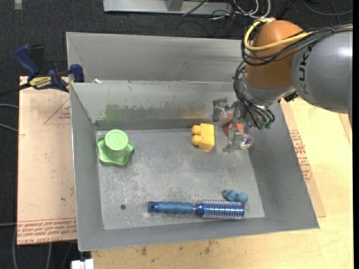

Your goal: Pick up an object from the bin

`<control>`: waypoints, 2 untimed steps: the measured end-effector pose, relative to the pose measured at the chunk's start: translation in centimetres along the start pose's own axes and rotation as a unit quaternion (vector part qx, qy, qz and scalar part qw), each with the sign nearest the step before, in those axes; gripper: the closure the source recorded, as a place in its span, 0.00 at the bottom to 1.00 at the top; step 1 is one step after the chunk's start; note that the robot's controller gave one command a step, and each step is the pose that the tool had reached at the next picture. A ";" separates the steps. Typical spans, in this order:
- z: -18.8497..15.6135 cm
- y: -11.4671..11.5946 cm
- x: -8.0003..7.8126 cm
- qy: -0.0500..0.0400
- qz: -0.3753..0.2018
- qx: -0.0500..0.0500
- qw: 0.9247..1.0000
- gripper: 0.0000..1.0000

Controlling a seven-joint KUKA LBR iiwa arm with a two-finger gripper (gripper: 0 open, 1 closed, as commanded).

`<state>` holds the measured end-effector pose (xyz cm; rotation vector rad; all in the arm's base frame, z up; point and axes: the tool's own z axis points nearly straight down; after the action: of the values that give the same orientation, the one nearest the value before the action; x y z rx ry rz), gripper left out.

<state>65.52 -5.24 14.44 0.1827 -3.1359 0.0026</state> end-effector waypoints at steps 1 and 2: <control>0.8 0.7 0.2 -0.002 -0.040 -0.001 0.999 0.00; 5.7 5.2 -0.1 0.000 -0.097 -0.002 0.995 0.00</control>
Offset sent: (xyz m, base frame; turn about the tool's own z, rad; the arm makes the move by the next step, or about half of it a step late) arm -0.0033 0.0059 -0.0087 -0.0828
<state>65.01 -0.03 8.70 0.4846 -3.1029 -0.0049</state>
